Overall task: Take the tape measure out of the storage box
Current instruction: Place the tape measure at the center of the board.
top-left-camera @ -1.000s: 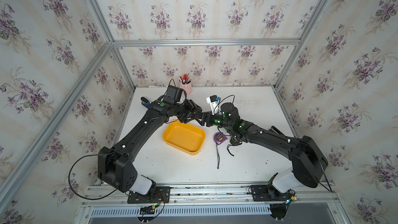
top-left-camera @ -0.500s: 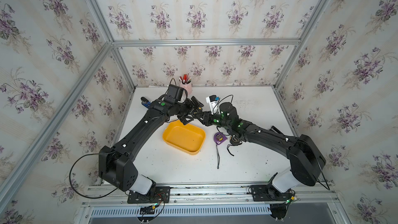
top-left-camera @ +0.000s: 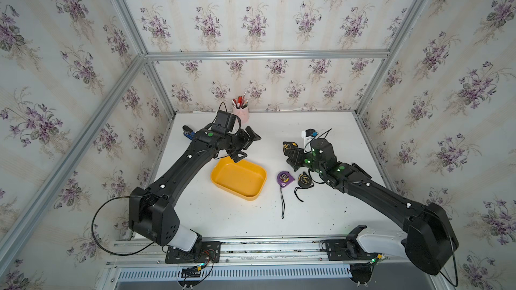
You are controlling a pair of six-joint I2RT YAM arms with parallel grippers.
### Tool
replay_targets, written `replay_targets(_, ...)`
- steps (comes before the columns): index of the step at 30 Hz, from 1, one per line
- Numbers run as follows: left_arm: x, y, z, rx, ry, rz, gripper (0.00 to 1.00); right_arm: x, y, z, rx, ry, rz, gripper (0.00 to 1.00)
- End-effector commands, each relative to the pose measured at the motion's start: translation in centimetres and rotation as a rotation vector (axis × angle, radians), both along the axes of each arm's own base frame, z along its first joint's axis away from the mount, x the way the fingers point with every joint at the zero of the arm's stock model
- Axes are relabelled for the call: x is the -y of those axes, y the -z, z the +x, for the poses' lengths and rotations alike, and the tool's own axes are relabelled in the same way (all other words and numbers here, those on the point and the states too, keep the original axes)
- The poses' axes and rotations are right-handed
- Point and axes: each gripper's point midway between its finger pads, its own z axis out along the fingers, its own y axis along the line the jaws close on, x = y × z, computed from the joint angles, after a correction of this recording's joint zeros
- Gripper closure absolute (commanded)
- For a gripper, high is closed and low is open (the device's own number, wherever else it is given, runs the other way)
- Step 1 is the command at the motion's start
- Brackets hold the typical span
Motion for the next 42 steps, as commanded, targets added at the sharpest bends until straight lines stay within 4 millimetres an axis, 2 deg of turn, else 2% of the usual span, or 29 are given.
replay_targets(1,-1.2,1.1,-0.1,0.014,0.005,0.088,0.00,4.9,3.6,-0.7,-0.120,0.142,-0.085,0.77)
replay_targets(5,-1.8,2.6,-0.2,-0.004,0.005,0.138,0.00,7.6,6.1,-1.0,-0.207,0.232,-0.093,0.77)
replay_targets(10,-2.2,3.9,-0.5,-0.029,0.005,0.162,0.00,9.4,8.5,-0.9,-0.289,0.314,-0.096,0.77)
replay_targets(19,-2.5,4.5,-0.9,-0.045,0.012,0.185,0.00,9.5,11.4,0.2,-0.373,0.341,-0.072,0.77)
replay_targets(30,-3.4,5.3,-1.0,-0.047,0.003,0.238,0.00,10.1,13.3,1.0,-0.433,0.364,-0.067,0.74)
replay_targets(36,-3.6,5.7,-0.9,-0.048,0.006,0.260,0.00,10.4,13.8,0.6,-0.456,0.374,-0.073,0.62)
replay_targets(40,-4.1,5.8,-0.9,-0.041,0.012,0.296,0.00,10.6,14.1,0.1,-0.474,0.382,-0.076,0.39)
replay_targets(42,-4.3,5.9,-0.9,-0.039,0.014,0.311,0.00,10.6,14.2,-0.1,-0.477,0.383,-0.073,0.32)
